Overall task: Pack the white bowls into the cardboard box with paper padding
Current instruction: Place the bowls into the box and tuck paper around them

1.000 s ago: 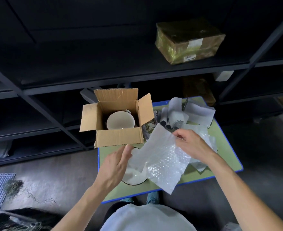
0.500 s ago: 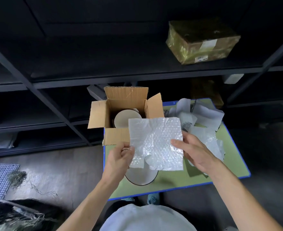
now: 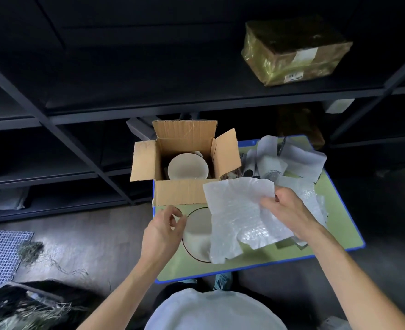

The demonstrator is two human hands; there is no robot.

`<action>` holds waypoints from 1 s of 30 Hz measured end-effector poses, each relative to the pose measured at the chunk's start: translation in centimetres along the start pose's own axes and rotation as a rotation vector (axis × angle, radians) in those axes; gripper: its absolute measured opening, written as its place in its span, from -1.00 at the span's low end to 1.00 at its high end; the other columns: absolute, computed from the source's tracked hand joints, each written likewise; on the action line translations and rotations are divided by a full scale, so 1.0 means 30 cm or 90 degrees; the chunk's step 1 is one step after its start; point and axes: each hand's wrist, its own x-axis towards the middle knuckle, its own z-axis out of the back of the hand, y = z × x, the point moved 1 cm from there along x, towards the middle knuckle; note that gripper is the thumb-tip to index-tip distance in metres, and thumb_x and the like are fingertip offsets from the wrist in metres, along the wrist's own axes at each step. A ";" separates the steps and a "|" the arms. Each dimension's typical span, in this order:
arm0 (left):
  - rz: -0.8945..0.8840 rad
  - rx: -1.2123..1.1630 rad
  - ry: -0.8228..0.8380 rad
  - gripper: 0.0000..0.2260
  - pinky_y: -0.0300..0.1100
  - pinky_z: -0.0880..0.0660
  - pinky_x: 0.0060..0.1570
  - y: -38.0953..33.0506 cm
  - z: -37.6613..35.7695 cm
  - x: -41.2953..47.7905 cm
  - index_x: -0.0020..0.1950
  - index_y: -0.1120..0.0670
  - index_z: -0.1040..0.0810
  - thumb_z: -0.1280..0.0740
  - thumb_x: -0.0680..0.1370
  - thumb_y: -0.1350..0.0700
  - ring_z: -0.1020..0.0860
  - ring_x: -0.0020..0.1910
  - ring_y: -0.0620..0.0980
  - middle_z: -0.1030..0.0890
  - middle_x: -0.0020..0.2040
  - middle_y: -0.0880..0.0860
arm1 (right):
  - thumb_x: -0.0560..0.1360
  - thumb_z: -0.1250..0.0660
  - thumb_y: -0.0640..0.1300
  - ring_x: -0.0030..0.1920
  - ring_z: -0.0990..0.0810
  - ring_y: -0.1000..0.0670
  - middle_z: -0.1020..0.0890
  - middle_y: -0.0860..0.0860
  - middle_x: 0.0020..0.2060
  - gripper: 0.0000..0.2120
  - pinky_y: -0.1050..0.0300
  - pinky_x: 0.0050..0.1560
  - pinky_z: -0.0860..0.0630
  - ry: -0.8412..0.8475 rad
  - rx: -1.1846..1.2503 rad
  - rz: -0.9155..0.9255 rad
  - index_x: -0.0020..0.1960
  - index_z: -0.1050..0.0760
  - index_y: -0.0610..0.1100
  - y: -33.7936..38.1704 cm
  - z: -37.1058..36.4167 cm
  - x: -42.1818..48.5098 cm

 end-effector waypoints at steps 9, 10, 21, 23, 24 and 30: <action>-0.008 0.075 0.134 -0.80 -0.23 -0.55 -0.35 0.002 -0.040 0.011 0.23 -0.01 -0.50 -0.26 0.61 0.07 -0.59 -0.50 -0.09 -0.59 -0.22 -0.02 | 0.53 -0.36 -0.07 -0.07 -0.63 0.18 -0.69 0.22 -0.13 -0.90 0.17 -0.09 -0.47 0.044 0.012 -0.033 -0.04 -0.62 0.10 -0.038 0.047 -0.022; -0.022 0.098 0.138 -0.78 -0.33 -0.48 -0.43 -0.002 -0.041 0.011 0.26 0.00 -0.50 -0.22 0.62 0.08 -0.57 -0.53 -0.11 -0.59 -0.22 -0.01 | 0.54 -0.35 -0.06 -0.02 -0.62 0.18 -0.69 0.22 -0.10 -0.90 0.17 -0.04 -0.47 0.044 0.008 -0.035 -0.01 -0.62 0.11 -0.044 0.052 -0.023; -0.050 0.014 0.200 -0.83 -0.30 -0.36 -0.50 -0.067 0.070 -0.028 0.06 -0.22 -0.46 -0.17 0.62 0.06 -0.63 -0.47 -0.11 -0.61 -0.21 -0.18 | 0.54 -0.25 -0.12 -0.12 -0.62 -0.26 -0.67 -0.18 -0.08 -0.87 -0.02 -0.11 -0.50 0.005 -0.060 -0.080 -0.10 -0.57 -0.04 -0.121 0.151 -0.017; -0.068 -0.007 0.202 -0.83 -0.23 -0.42 -0.45 -0.100 0.080 -0.045 0.05 -0.24 -0.47 -0.18 0.62 0.05 -0.64 -0.46 -0.10 -0.60 -0.17 -0.21 | 0.56 -0.24 -0.13 -0.08 -0.64 -0.19 -0.67 -0.09 -0.08 -0.86 -0.04 -0.01 -0.56 -0.008 -0.081 -0.083 -0.03 -0.57 -0.02 -0.122 0.154 -0.016; -0.080 -0.021 0.204 -0.82 -0.26 -0.41 -0.45 -0.120 0.082 -0.054 0.05 -0.26 -0.47 -0.18 0.62 0.05 -0.64 -0.47 -0.09 -0.59 -0.15 -0.23 | 0.56 -0.23 -0.13 -0.05 -0.64 -0.13 -0.67 -0.02 -0.06 -0.85 -0.05 0.05 -0.57 -0.010 -0.093 -0.081 0.01 -0.57 0.00 -0.119 0.154 -0.017; -0.090 -0.142 0.221 -0.79 -0.42 -0.36 -0.44 -0.256 0.069 -0.089 0.07 -0.21 -0.53 -0.20 0.63 0.10 -0.65 -0.47 0.03 -0.60 -0.11 -0.10 | 0.53 -0.30 -0.15 -0.29 -0.56 0.22 -0.63 0.20 -0.31 -0.75 0.33 -0.33 -0.42 0.059 -0.046 -0.031 -0.26 -0.56 0.11 -0.071 0.113 -0.047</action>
